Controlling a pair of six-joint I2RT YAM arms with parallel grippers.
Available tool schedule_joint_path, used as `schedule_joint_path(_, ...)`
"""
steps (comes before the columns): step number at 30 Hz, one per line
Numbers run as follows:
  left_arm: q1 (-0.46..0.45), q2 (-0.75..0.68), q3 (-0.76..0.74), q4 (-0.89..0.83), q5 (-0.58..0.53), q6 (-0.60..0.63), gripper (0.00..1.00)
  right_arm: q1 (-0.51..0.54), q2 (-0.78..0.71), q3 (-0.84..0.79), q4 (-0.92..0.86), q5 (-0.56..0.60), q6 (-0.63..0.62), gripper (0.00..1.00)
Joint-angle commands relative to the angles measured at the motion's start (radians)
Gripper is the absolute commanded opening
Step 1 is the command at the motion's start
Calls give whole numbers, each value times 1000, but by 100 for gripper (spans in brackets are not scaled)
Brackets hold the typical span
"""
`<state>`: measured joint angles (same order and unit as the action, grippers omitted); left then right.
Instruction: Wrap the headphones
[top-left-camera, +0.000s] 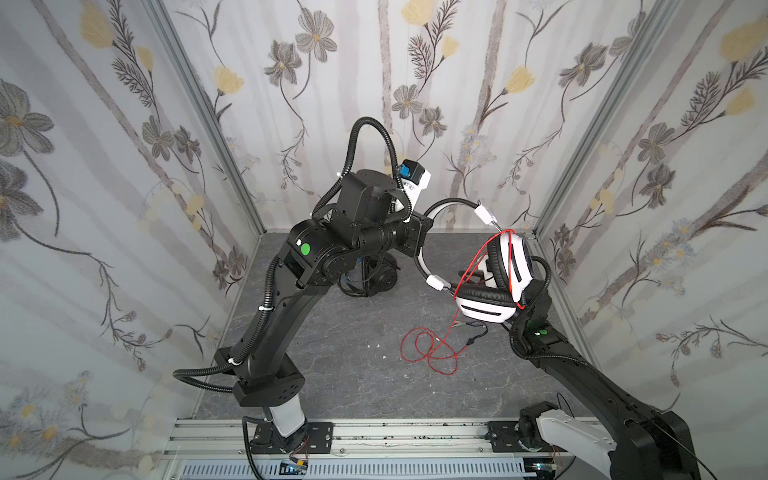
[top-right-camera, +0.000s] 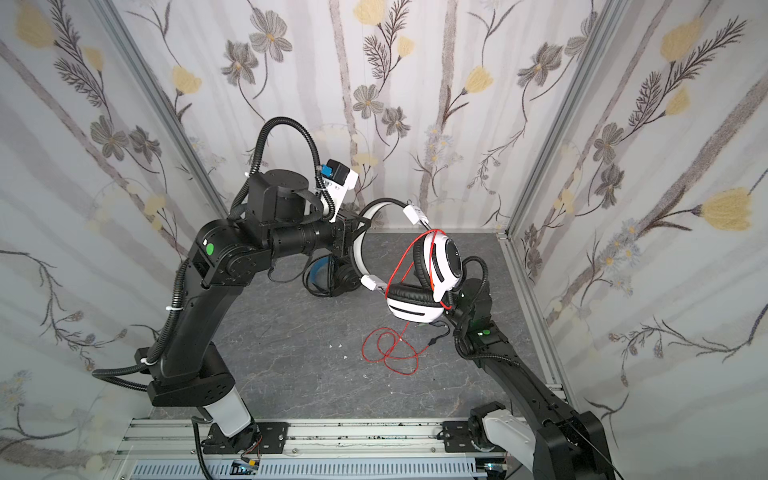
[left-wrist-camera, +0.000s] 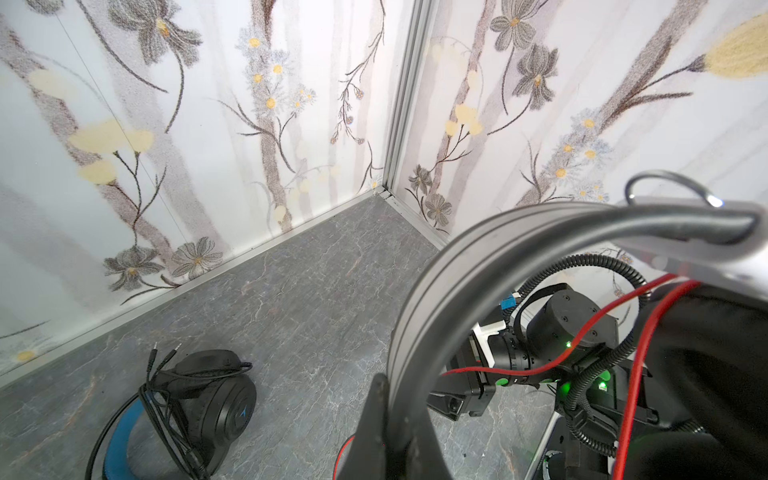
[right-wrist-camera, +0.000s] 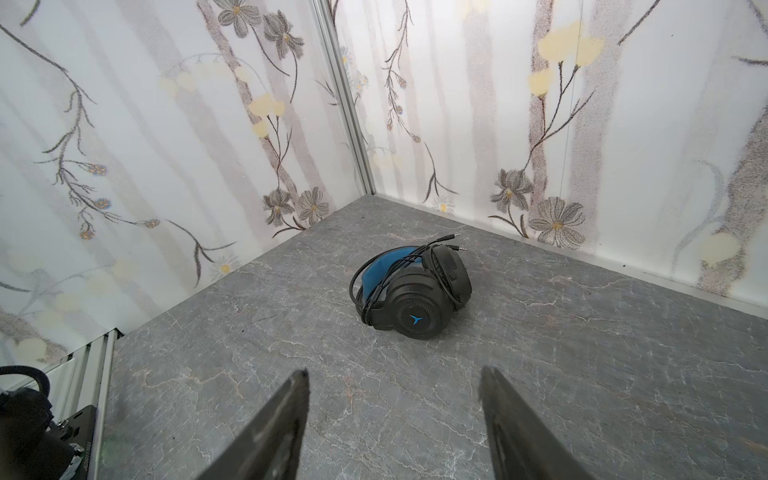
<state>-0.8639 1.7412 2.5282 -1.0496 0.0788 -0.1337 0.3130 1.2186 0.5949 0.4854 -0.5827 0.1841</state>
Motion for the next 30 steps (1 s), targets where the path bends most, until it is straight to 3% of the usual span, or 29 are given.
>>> schedule_joint_path(1, 1, -4, 6, 117, -2, -55, 0, 1, 24, -20, 125, -35, 76, 64)
schedule_joint_path(10, 15, -7, -7, 215, -10, -100, 0, 12, 56, -84, 203, -34, 155, 53)
schedule_joint_path(17, 26, -43, -85, 348, -91, -147, 0, 20, 65, -77, 138, -6, 126, 27)
schedule_joint_path(24, 56, -119, -275, 608, -210, -246, 0, 21, 46, -47, 31, 41, 84, 8)
schedule_joint_path(27, 59, -121, -308, 672, -275, -286, 0, 20, 56, 4, -99, 98, 36, 1)
schedule_joint_path(30, 59, -113, -332, 710, -352, -343, 0, 19, 82, 68, -247, 128, -28, 0)
